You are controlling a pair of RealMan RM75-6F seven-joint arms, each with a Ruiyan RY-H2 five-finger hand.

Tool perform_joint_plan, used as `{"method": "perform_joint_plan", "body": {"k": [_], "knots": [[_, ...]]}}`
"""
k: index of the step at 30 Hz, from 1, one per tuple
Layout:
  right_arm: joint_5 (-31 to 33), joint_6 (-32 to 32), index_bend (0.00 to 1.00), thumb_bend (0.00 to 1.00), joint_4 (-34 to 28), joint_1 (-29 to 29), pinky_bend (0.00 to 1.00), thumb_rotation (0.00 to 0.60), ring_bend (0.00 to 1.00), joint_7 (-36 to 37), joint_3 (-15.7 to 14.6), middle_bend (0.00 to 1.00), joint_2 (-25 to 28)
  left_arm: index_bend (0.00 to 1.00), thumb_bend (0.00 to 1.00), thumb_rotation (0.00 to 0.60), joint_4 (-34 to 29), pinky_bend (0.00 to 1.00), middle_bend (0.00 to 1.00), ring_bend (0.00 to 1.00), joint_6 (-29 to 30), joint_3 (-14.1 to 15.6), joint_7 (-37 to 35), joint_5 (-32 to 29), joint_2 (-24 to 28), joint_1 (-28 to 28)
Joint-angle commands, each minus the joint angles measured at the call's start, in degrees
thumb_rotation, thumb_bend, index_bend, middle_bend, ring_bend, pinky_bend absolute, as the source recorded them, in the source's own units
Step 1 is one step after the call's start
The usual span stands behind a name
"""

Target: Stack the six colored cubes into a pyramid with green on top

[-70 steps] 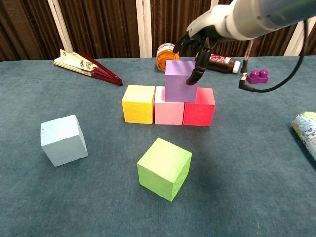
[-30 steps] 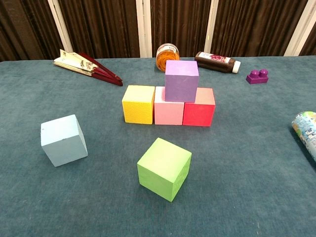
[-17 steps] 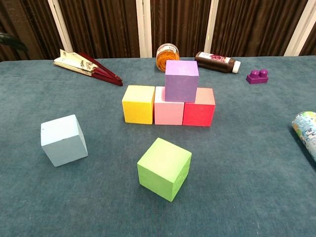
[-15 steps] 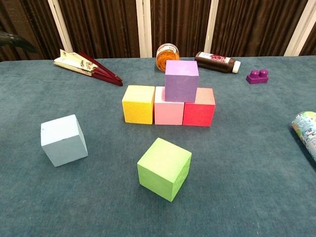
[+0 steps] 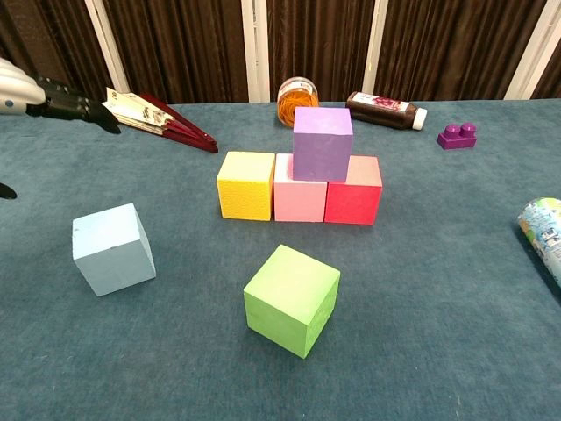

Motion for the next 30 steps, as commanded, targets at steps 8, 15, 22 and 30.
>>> {"method": "perform_joint_plan", "body": {"k": [8,15,22,30], "knots": [[0.95,-2.58,0.06,0.27,-0.31,-0.68,0.0,0.6,0.0,0.38,1.41,0.06,0.28,0.06,0.25,0.6,2.66,0.0,0.03,0.0,1.78,3.74,-1.85,4.74,-3.7,-1.36],[0.82,-3.87,0.06,0.27,-0.21,-1.39,0.0,0.6,0.0,1.69,2.4,0.06,0.85,0.08,0.25,0.6,4.54,0.0,0.07,0.0,3.39,5.04,-3.21,5.52,-5.86,-1.82],[0.7,-4.33,0.06,0.27,-0.27,-2.02,0.0,0.6,0.0,1.63,3.15,0.06,0.9,0.09,0.25,0.6,7.72,0.0,0.09,0.0,4.73,6.16,-6.84,5.45,-9.45,-2.32],[0.96,-5.17,0.06,0.27,-0.14,-2.49,0.0,0.6,0.0,1.58,3.9,0.06,0.98,0.12,0.25,0.6,9.73,0.0,0.1,0.0,5.14,7.54,-8.51,5.97,-11.27,-3.32]]}}
